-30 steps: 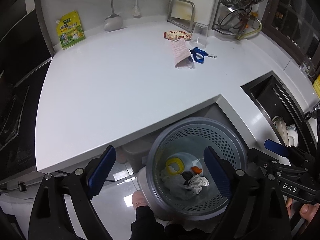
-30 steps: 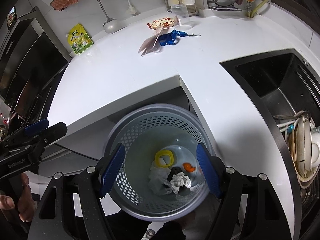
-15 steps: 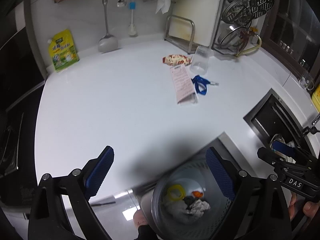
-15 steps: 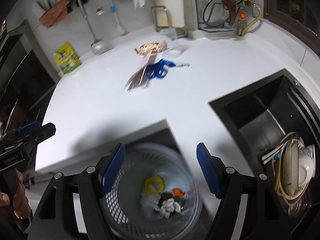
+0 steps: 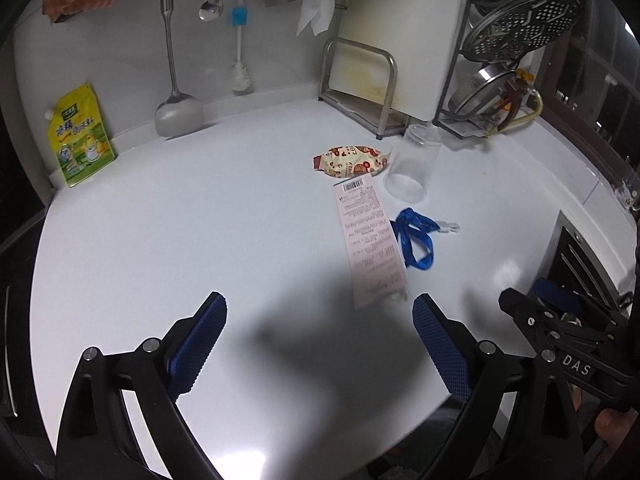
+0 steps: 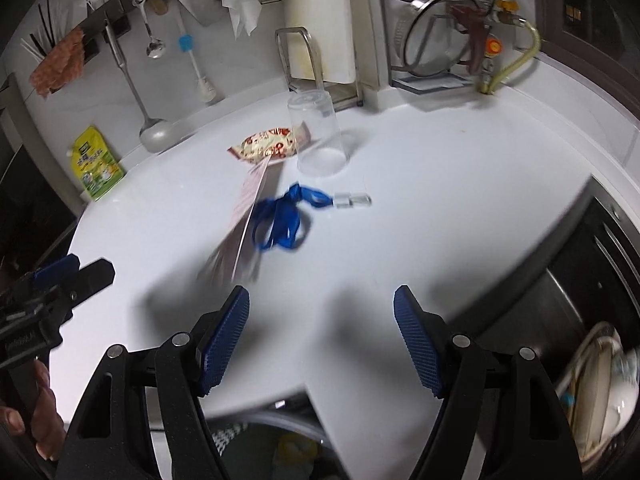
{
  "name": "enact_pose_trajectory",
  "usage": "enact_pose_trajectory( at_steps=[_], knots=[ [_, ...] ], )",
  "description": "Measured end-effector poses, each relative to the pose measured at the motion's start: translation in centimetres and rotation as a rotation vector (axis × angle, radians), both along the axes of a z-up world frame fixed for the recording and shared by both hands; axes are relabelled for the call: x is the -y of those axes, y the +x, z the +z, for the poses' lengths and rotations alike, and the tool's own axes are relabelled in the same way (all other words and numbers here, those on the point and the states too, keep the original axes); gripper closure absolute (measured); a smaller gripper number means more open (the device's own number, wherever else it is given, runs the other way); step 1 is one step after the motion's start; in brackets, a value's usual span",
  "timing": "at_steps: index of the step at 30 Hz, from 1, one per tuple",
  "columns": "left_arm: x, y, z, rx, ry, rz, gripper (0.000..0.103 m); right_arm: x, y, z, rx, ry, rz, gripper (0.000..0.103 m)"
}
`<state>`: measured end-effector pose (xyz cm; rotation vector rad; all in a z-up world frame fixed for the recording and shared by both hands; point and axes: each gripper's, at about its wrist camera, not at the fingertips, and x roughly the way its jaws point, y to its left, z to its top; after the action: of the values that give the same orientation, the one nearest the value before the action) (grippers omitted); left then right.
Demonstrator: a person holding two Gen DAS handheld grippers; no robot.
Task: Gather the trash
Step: 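Grasp the blue strap with the right tool and lift it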
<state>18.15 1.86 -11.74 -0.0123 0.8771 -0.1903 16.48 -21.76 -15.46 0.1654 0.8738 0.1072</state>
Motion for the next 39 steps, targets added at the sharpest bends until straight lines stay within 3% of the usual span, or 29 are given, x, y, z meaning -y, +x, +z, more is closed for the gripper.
enact_pose_trajectory(
  at_steps=[13,29,31,39],
  knots=[
    [-1.6,4.5,-2.6,-0.022,-0.006,0.022,0.011,-2.3,9.2,-3.9,-0.015,-0.062,0.057,0.031],
    [-0.9,5.8,-3.5,-0.047,-0.035,0.007,0.011,-3.6,11.8,-6.2,-0.016,-0.123,0.095,0.032],
    [-0.7,5.9,-3.5,-0.046,-0.036,0.003,0.011,-4.0,11.8,-6.3,-0.007,-0.136,0.107,0.038],
    [0.7,6.2,-3.5,-0.044,-0.052,-0.008,0.011,-4.4,11.6,-6.1,-0.002,-0.116,0.161,0.091]
  ],
)
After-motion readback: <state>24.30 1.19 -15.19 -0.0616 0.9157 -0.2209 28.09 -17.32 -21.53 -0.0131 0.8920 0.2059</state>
